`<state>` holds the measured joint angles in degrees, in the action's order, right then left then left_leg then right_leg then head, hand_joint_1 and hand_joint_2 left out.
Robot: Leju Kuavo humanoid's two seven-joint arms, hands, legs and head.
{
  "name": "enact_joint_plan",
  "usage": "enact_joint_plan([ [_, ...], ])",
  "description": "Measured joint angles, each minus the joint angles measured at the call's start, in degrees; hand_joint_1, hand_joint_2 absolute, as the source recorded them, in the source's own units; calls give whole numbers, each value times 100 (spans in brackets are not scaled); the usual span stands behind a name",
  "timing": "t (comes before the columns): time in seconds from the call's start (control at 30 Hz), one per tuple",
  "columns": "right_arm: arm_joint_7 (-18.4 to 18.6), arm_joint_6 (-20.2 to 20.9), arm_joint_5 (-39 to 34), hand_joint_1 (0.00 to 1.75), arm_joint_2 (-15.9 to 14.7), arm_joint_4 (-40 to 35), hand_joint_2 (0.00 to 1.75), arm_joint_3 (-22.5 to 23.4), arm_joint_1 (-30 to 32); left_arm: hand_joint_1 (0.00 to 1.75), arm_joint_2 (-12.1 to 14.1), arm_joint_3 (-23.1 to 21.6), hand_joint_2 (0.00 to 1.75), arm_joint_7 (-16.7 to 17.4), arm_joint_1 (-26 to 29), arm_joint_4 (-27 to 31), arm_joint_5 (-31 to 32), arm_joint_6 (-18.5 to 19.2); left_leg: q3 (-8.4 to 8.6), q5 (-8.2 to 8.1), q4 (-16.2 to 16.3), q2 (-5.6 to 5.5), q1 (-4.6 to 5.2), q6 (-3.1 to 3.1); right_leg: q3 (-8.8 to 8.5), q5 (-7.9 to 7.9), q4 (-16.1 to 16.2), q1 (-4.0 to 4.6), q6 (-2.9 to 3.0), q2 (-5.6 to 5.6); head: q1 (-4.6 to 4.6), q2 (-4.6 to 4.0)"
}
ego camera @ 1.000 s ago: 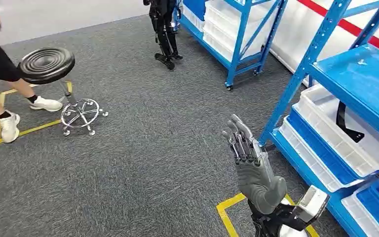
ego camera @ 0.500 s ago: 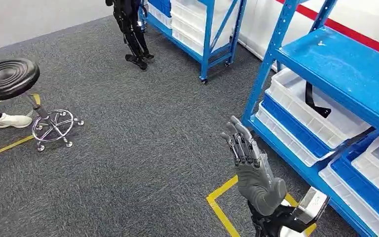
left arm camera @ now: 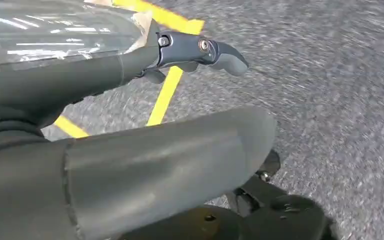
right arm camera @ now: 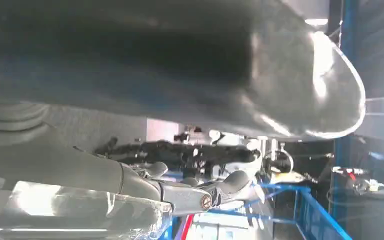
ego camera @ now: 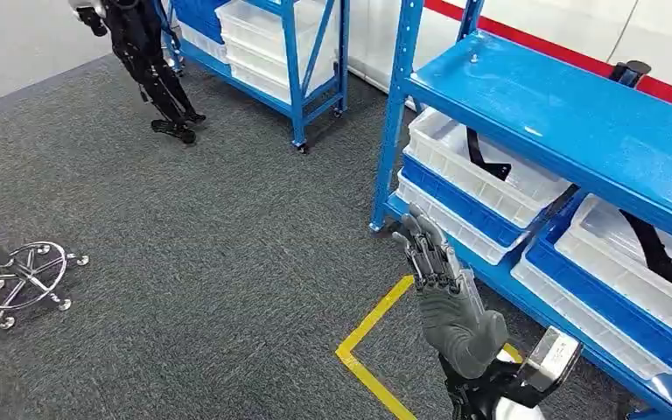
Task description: Take the parts from the cabinet and place them on the table.
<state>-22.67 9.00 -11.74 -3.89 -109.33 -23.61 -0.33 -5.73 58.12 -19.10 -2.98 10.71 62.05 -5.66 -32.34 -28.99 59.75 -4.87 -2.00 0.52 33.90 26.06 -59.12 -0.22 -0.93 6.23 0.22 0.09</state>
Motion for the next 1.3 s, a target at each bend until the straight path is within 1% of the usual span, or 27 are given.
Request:
enact_joint_plan([
  [0.1,4,2,20,0,2,0,0,-4,20,0,-2,0,0,7,-9,0,-9,-24,-6,33,4,192,86,-106,53,-69,74,-71,-136,161,-4,0],
  [0.13,4,0,28,0,-2,-2,0,0,20,0,-18,0,0,7,-22,0,-9,-33,13,77,-60,281,48,-172,113,-61,61,-46,-172,186,7,0],
  [0.17,2,-11,35,0,-2,-4,0,2,21,0,-13,2,0,7,-24,2,-9,-33,28,97,-86,345,53,-206,160,6,-68,-50,-163,-148,7,0],
  [0.2,7,-20,46,0,-2,-4,0,0,3,0,-9,2,0,7,-23,4,-9,-33,25,92,-89,418,60,-243,320,170,-380,-30,-132,-373,37,0],
  [0.27,9,-39,61,0,0,-2,0,-2,13,0,-9,2,0,7,1,4,-2,-33,24,82,-88,587,90,-267,748,510,-1242,-44,-92,-513,35,0],
  [0.3,11,-46,63,0,-2,-2,0,-2,25,0,-7,2,0,7,6,4,11,-33,18,73,-86,670,96,-278,926,604,-1594,-54,-104,-537,37,0],
  [0.33,11,-53,68,0,-7,-2,0,0,36,0,-4,2,0,7,5,4,22,-28,19,69,-86,749,96,-278,978,595,-1691,-61,-136,-552,37,0],
  [0.37,13,-55,68,0,-7,-2,0,0,42,0,-7,0,0,7,-2,4,28,-28,22,60,-85,824,92,-270,883,495,-1498,-71,-191,-567,39,0],
  [0.43,17,-55,68,0,-7,-2,0,2,42,0,-15,0,0,7,-8,4,28,-9,55,32,-84,955,82,-232,350,138,-529,-93,-318,-708,37,0],
  [0.47,17,-55,70,0,-7,-4,0,2,42,0,-17,0,0,7,-12,4,28,2,90,10,-75,1002,100,-198,67,13,-52,-92,-343,-984,44,0],
  [0.5,19,-55,70,0,-7,-2,0,2,37,0,-11,0,0,7,-9,7,28,2,104,-23,-72,1051,143,-151,38,19,-10,-53,-287,-1108,39,0],
  [0.53,17,-55,74,0,-2,-7,0,2,39,0,-11,0,0,9,-8,7,31,2,138,-47,-71,1107,144,-112,25,-3,9,-35,-218,-1020,31,0],
  [0.6,20,-55,76,0,-9,-7,0,15,44,0,-13,2,0,13,-29,7,35,4,209,-51,-125,1228,125,-70,38,12,10,-1,-153,-885,35,0],
  [0.63,17,-57,79,0,-9,-11,0,22,42,0,-17,0,0,15,-47,7,35,9,243,-76,-137,1304,122,-25,14,-8,33,-29,-98,-797,33,0],
  [0.67,17,-55,79,0,0,-22,0,22,62,0,-20,0,0,22,-62,9,37,11,200,-139,-64,1118,78,19,3,-25,58,-147,-55,-730,20,0],
  [0.7,11,-57,76,0,0,-31,0,26,49,0,-19,0,0,22,-71,7,35,15,108,-299,155,825,81,21,-3,-23,57,-136,-42,-673,-4,0],
  [0.73,15,-57,74,0,4,-31,0,28,37,0,-24,-2,0,22,-73,7,37,22,-68,-513,539,662,81,19,-2,-29,57,-129,19,-622,-24,0],
  [0.8,15,-57,81,0,4,-29,0,28,45,0,-24,-2,0,22,-38,7,44,28,-547,-879,1461,508,82,26,3,-27,54,-96,62,-470,-24,0],
  [0.83,15,-59,81,0,4,-28,0,28,54,0,-22,-2,0,22,-25,7,44,28,-670,-870,1633,487,82,20,0,-27,53,-82,62,-383,-28,0],
  [0.9,13,-61,87,0,2,-28,0,28,54,0,-22,-2,0,22,-26,7,46,28,-545,-476,1227,464,78,7,-19,-26,46,-82,60,-220,-31,0],
  [0.97,9,-70,94,0,2,-28,0,28,54,0,-15,-2,0,22,-37,7,52,28,-92,68,218,290,49,-17,-45,-25,42,-86,53,-91,-33,0],
  [1.0,4,-72,103,0,4,-28,0,28,51,0,-11,-4,0,22,-41,7,65,33,-16,-9,6,161,47,-30,-37,-20,20,-38,25,-60,-30,0],
  [1.13,0,-127,181,0,4,-35,0,28,57,0,-13,-39,0,22,-95,7,96,35,-4,43,-63,243,113,-162,60,-49,78,-57,-138,61,-31,0],
  [1.17,0,-138,201,0,2,-53,0,31,60,0,-22,-57,0,20,-103,9,103,37,54,88,-112,284,67,-221,70,-28,24,-37,-151,-35,-26,0],
  [1.2,0,-144,219,0,2,-68,0,31,54,0,-15,-63,0,20,-99,9,105,37,61,96,-129,294,85,-242,129,54,-104,-36,-152,-309,-20,0],
  [1.23,0,-149,247,0,2,-79,0,28,32,0,-4,-70,0,22,-92,9,105,39,56,97,-129,349,90,-278,337,292,-521,-35,-117,-486,13,0],
  [1.3,0,-155,289,0,2,-79,0,26,52,0,-2,-85,0,22,-80,9,105,48,41,91,-126,436,102,-285,797,675,-1475,-53,-97,-545,13,0],
])
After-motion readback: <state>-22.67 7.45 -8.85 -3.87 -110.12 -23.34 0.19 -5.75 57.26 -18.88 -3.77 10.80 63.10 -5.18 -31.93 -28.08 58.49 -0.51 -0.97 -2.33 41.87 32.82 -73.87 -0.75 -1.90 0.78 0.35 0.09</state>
